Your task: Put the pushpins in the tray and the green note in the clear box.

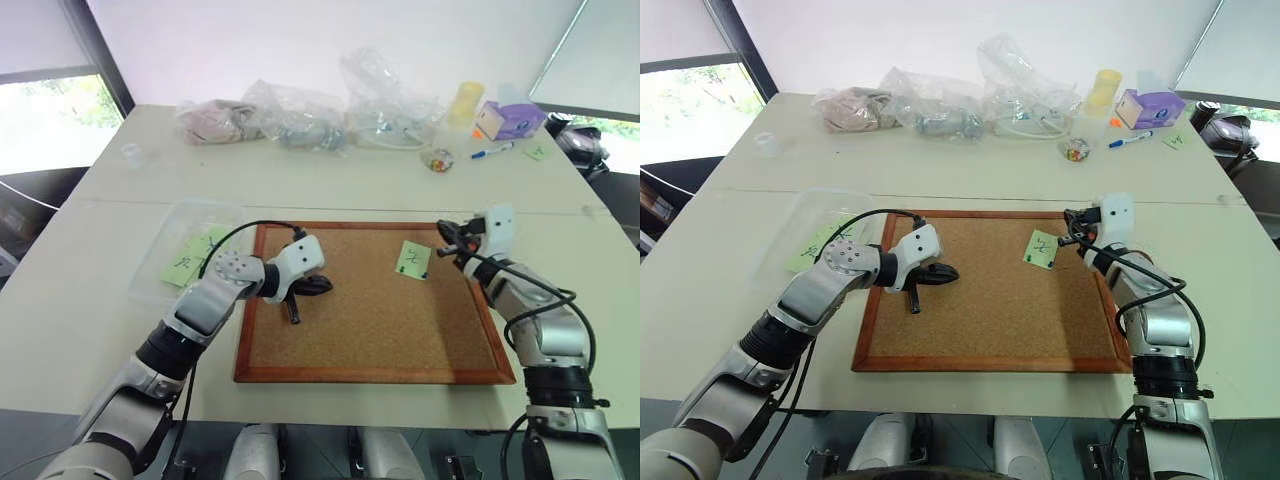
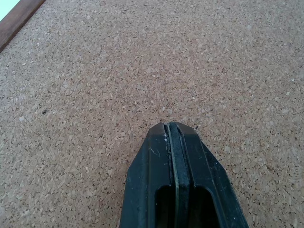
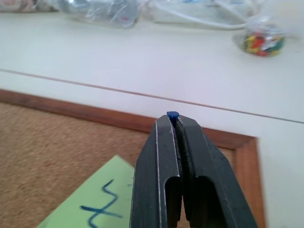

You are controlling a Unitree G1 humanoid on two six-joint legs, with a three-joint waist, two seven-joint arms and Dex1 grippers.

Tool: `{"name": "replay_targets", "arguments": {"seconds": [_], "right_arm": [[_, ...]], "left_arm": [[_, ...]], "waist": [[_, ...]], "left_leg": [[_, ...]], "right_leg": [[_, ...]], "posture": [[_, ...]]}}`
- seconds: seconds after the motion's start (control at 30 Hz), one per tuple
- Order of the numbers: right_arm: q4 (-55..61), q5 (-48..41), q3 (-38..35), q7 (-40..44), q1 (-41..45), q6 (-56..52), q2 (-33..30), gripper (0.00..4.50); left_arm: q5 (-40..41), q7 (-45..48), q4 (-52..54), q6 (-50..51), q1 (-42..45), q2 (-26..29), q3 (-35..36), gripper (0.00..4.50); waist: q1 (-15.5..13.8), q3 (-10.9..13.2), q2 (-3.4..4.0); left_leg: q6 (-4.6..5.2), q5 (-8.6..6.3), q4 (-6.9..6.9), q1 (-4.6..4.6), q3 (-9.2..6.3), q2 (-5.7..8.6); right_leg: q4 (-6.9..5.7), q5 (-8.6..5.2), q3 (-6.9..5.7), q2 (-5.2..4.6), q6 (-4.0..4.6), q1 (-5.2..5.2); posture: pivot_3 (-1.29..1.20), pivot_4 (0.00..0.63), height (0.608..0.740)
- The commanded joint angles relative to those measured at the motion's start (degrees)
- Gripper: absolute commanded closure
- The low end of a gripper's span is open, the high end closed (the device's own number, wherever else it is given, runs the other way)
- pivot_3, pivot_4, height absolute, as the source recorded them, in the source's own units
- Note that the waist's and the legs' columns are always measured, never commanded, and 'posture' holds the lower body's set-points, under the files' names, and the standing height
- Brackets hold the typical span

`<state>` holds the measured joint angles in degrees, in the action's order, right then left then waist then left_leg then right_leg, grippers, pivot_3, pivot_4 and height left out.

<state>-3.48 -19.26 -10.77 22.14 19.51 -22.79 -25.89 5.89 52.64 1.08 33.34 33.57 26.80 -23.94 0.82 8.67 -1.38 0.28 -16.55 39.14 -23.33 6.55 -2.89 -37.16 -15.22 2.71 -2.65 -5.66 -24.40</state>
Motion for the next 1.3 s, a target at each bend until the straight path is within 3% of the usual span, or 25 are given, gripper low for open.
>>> {"name": "replay_targets", "arguments": {"seconds": [0.03, 0.3, 0.47, 0.73, 0.83, 1.07, 1.3], "right_arm": [[3.8, 0.0, -2.2, -1.1, -0.6, 1.2, 0.0, 4.43], [16.1, 0.4, -12.5, -6.9, -14.2, -1.9, -2.3, 4.43], [18.9, 1.0, -13.2, -7.5, -21.1, -4.3, -2.4, 4.43], [17.0, 2.7, -12.1, -8.4, -22.6, -3.7, -1.8, 4.43], [15.8, 2.9, -12.3, -8.7, -22.2, -3.7, -1.7, 3.53], [14.4, 3.0, -12.8, -8.9, -21.4, -3.7, -2.0, 0.1], [17.7, 1.3, -14.4, -7.9, -21.1, -1.2, -1.8, 0.03]], "left_arm": [[-2.0, 0.1, -2.1, 0.9, -0.8, 0.4, -1.7, 4.5], [-2.1, -0.1, -2.3, -0.2, -0.8, -0.1, -1.2, 4.5], [-2.3, 0.4, -2.5, -0.8, -0.6, -0.4, -1.6, 4.5], [-3.0, 0.7, -4.0, -1.9, 0.2, -1.4, -1.8, 4.5], [-3.1, 0.7, -4.0, -1.9, 0.1, -1.4, -1.6, 4.5], [-3.4, 0.5, -3.9, -1.9, -0.1, -1.4, -1.2, 4.5], [-3.5, 0.4, -3.4, -1.6, -0.6, -1.1, -1.0, 4.5]], "waist": [[0.0, 0.0, 0.0], [-0.2, 0.0, 0.03], [0.0, -0.2, 0.25], [-0.2, -0.3, 0.36], [-0.2, -0.3, 0.36], [-0.2, -0.3, 0.37], [-0.2, -0.3, 0.37]], "left_leg": [[0.0, 0.0, 0.0, 0.0, 0.0, 0.0], [0.0, 0.0, -0.01, -0.03, -0.06, 0.01], [0.0, 0.0, 0.0, 0.07, -0.08, 0.01], [0.0, 0.0, 0.01, 0.06, -0.12, 0.06], [0.01, 0.0, 0.01, 0.06, -0.13, 0.07], [0.01, 0.0, 0.01, 0.06, -0.14, 0.07], [0.01, 0.0, 0.01, 0.06, -0.15, 0.07]], "right_leg": [[0.0, 0.0, 0.0, 0.0, 0.0, 0.0], [0.03, -0.01, 0.0, -0.02, -0.01, 0.02], [0.02, -0.04, 0.02, -0.01, 0.03, 0.13], [0.04, -0.13, 0.04, -0.02, 0.17, 0.15], [0.05, -0.13, 0.04, -0.02, 0.17, 0.17], [0.05, -0.13, 0.04, -0.02, 0.17, 0.17], [0.05, -0.13, 0.04, -0.02, 0.17, 0.18]], "posture": [[0.0, 0.15, 0.737], [0.0, 0.15, 0.737], [0.0, 0.15, 0.737], [0.0, 0.15, 0.737], [0.0, 0.15, 0.737], [0.0, 0.15, 0.737], [0.0, 0.15, 0.737]]}}
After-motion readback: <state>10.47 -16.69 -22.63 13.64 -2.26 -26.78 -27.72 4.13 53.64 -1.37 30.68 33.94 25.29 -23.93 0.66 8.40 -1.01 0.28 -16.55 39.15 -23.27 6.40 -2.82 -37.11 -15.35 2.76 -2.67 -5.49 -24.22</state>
